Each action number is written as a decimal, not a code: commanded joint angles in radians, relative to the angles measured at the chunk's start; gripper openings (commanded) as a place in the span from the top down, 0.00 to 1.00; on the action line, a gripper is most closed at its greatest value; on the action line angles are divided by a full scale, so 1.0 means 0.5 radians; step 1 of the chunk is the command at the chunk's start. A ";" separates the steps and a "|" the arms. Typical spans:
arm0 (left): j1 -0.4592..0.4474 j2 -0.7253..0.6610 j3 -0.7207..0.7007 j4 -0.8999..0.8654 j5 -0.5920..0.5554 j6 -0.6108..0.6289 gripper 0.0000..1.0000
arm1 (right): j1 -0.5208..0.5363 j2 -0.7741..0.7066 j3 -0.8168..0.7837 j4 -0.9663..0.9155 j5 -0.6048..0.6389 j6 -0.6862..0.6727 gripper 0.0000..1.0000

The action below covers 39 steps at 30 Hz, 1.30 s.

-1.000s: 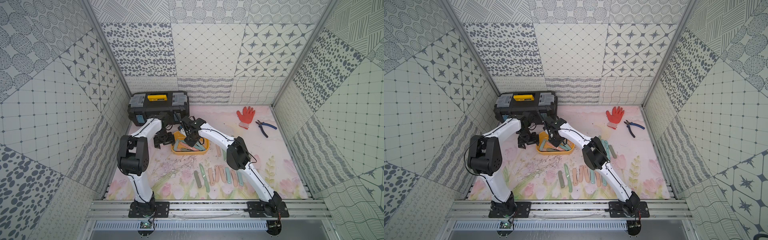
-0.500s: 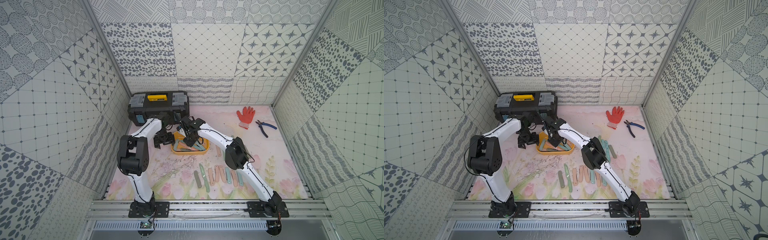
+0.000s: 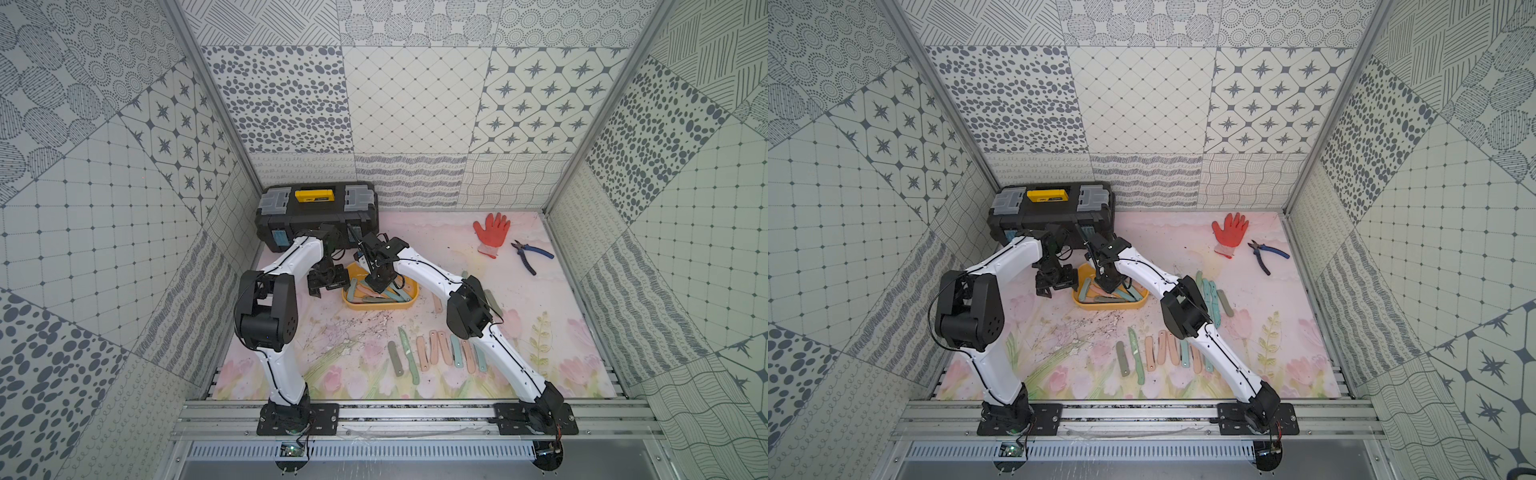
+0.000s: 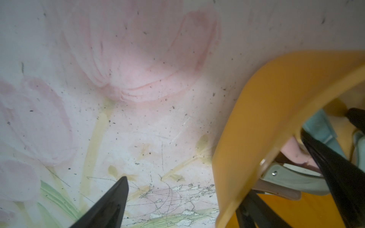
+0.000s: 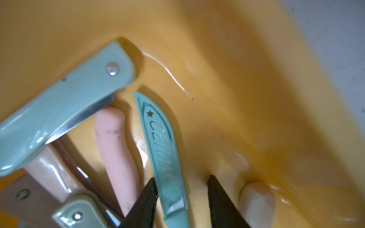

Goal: Take the fruit knife out of the storage box
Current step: Pick up the fruit knife from the storage box.

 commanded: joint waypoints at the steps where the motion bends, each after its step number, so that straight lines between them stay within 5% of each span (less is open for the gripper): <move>1: -0.003 -0.020 0.032 -0.078 -0.015 -0.018 0.19 | -0.047 0.029 -0.121 -0.048 0.053 0.091 0.60; 6: -0.004 -0.018 0.029 -0.078 -0.021 -0.017 0.19 | -0.047 -0.036 -0.208 0.021 0.000 0.082 0.74; 17: -0.002 -0.022 0.028 -0.076 -0.021 -0.018 0.19 | -0.045 -0.124 -0.225 0.122 -0.114 0.104 0.87; 39: -0.004 -0.026 0.028 -0.078 -0.021 -0.018 0.19 | -0.049 -0.421 -0.135 0.192 -0.243 0.277 0.93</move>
